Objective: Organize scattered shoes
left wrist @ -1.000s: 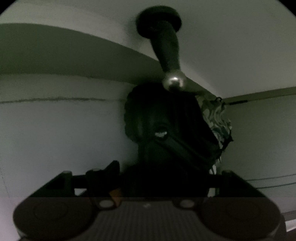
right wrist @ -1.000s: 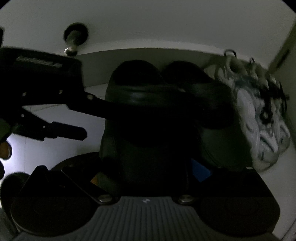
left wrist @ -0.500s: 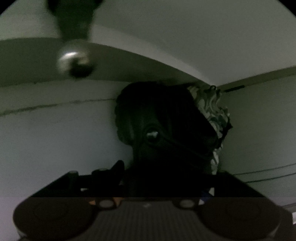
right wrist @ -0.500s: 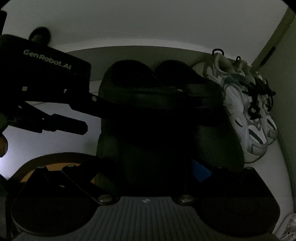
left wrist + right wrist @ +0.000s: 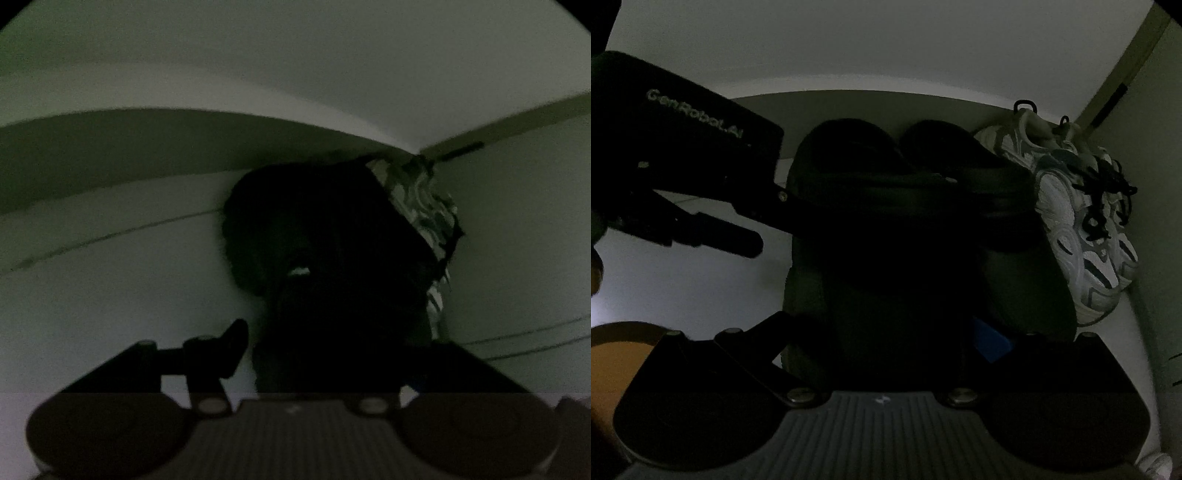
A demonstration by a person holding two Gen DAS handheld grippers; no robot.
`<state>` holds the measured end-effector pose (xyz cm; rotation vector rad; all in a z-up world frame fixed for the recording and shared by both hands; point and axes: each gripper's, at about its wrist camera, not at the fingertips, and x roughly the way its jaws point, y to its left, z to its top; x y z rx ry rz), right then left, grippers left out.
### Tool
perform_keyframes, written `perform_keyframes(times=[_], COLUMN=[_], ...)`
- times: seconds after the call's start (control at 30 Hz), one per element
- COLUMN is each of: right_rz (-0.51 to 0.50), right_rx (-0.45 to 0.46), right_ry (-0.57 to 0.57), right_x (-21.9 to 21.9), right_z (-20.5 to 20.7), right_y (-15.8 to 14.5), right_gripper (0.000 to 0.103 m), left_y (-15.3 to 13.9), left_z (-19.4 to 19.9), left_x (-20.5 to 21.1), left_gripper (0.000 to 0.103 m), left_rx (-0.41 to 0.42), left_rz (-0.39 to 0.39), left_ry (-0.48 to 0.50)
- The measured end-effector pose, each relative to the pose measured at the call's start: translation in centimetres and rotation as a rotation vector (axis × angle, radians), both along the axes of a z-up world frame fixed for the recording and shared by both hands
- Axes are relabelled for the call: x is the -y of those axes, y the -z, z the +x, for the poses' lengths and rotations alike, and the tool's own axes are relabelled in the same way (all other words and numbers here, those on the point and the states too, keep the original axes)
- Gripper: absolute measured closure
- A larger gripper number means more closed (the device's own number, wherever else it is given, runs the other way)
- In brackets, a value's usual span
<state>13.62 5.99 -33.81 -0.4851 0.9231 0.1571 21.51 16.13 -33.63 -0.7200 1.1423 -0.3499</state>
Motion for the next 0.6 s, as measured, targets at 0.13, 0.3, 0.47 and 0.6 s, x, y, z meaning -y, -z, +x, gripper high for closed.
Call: perform_keyframes(times=[0.13,0.3,0.47,0.6], right_rz=[-0.002,-0.014,-0.020,-0.015], right_rx=[-0.009,-0.004,-0.003,-0.016], right_ry=[-0.040,-0.042,-0.036,-0.029], right_x=[0.0,0.1,0.4,1.0], right_z=[0.7,-0.2,0.7,1.2], right_y=[0.1,-0.1,0.1,0.0], right_gripper=[0.000,0.000,0.000,0.000], left_y=[0.4,0.2,0.2,-0.2], left_z=[0.2,-0.6,-1.0,-1.2], left_x=[-0.1,-0.6,-1.3,-2.5], left_gripper=[0.045,0.044,0.044,0.034], left_rx=[-0.002,0.020,0.010,-0.001], left_rz=[0.018,0.036,0.028,0.034], left_ry=[0.006,0.010,0.003,0.009])
